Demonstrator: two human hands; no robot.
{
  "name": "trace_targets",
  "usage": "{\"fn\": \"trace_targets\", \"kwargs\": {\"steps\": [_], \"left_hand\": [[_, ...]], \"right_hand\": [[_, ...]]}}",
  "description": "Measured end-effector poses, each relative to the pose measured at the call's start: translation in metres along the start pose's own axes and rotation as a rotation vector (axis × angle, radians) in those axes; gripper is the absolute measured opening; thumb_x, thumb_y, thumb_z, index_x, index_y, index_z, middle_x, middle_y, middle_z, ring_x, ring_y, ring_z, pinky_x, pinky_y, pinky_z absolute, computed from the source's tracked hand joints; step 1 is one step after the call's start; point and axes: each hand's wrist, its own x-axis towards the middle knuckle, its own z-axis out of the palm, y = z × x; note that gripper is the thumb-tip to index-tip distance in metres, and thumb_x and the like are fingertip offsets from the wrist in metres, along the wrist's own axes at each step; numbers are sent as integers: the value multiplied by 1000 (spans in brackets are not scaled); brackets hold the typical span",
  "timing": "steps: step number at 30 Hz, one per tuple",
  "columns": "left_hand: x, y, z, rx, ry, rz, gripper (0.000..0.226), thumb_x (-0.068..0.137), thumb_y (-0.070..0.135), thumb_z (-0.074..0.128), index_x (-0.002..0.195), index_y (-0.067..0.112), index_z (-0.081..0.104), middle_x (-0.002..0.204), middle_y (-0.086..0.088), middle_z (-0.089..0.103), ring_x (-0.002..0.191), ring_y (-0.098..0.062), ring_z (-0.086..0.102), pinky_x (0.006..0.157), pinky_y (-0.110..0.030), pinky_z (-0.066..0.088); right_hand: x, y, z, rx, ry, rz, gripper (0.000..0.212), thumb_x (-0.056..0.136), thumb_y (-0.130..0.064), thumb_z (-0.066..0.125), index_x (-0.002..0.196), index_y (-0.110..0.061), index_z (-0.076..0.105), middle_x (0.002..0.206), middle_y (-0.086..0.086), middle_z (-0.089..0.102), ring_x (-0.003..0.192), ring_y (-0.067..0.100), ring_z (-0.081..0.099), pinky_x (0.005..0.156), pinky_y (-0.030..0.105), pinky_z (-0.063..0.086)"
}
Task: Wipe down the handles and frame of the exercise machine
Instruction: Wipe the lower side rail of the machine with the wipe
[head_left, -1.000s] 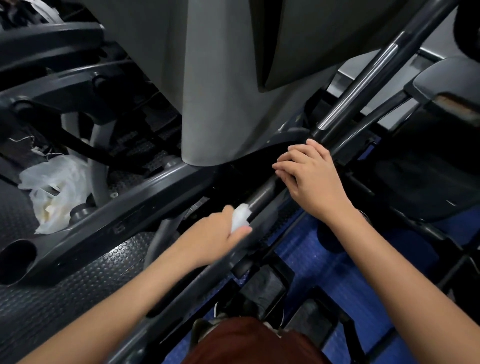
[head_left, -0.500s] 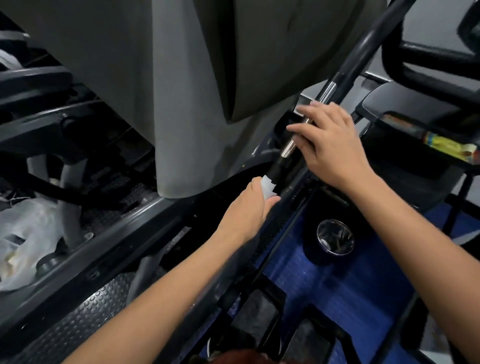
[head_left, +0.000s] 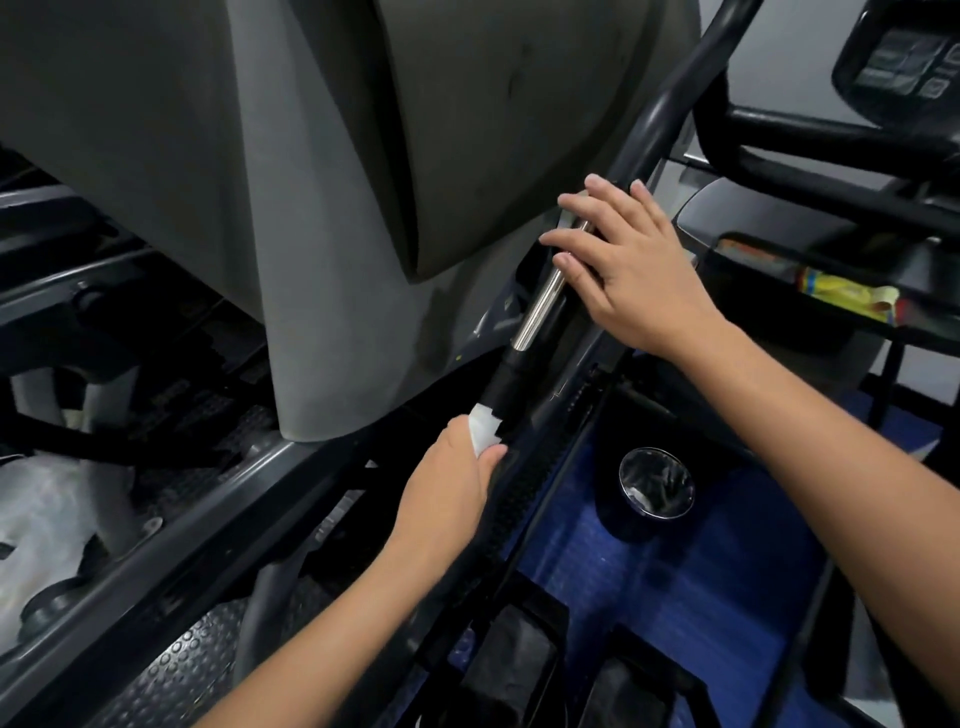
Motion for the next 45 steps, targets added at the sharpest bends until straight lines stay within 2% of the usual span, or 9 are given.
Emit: {"fn": "trace_targets", "kwargs": {"steps": [8,12,16,21,26,31,36,40,45], "left_hand": [[46,55,5,-187,155,36,67,99,48,48,151,8,33,146,-10,50,134,-24,48,110,-33,40],[57,66,4,-136,205,107,71,100,48,50,155,8,28,153,-9,44,136,-21,45,107,-24,36],[49,47,-1,-192,114,55,48,103,45,46,142,18,43,127,-1,63,114,-19,57,82,-19,34],[53,60,-23,-399,9,-13,41,105,53,26,79,27,44,70,10,51,71,-10,51,71,-33,38],[114,94,-32,-586,-78,-240,73,102,65,19,143,18,55,141,-3,57,133,-18,50,114,-36,36],[137,83,-28,-718,-212,-352,82,90,77,27,140,20,58,143,-7,58,131,-23,55,114,-42,40],[72,62,-17,-402,15,-41,56,104,58,24,95,15,58,81,1,65,82,-12,61,74,-33,43],[66,62,-11,-248,109,153,32,105,43,38,121,17,48,101,9,57,91,-12,53,82,-34,43],[106,94,-21,-223,145,173,37,104,51,36,111,19,52,96,5,62,87,-19,58,75,-37,42]], "right_hand": [[-1,2,7,26,28,1,37,107,-39,38,135,-28,61,149,-4,48,149,19,25,124,42,7],[-1,3,8,23,23,-7,38,107,-39,37,136,-28,60,149,-5,48,150,18,24,124,42,7],[-2,4,11,17,46,-17,38,107,-38,37,135,-27,60,148,-4,49,149,18,26,124,43,8],[-3,2,14,21,53,2,38,108,-36,36,136,-26,59,148,-4,49,150,19,24,124,46,9],[-3,1,13,16,43,0,39,108,-35,35,137,-25,58,148,-5,49,150,19,23,124,46,8],[-2,-1,11,14,16,8,40,108,-36,33,138,-25,56,149,-5,48,151,18,21,124,45,5],[-2,-2,10,-6,31,19,39,107,-35,35,137,-25,58,147,-5,50,150,19,25,124,44,7],[3,1,2,66,16,8,32,104,-37,44,124,-29,67,138,-8,57,144,16,35,119,37,13],[24,24,-17,18,4,57,36,102,-44,43,129,-30,64,158,-4,36,150,19,24,120,36,12]]}}
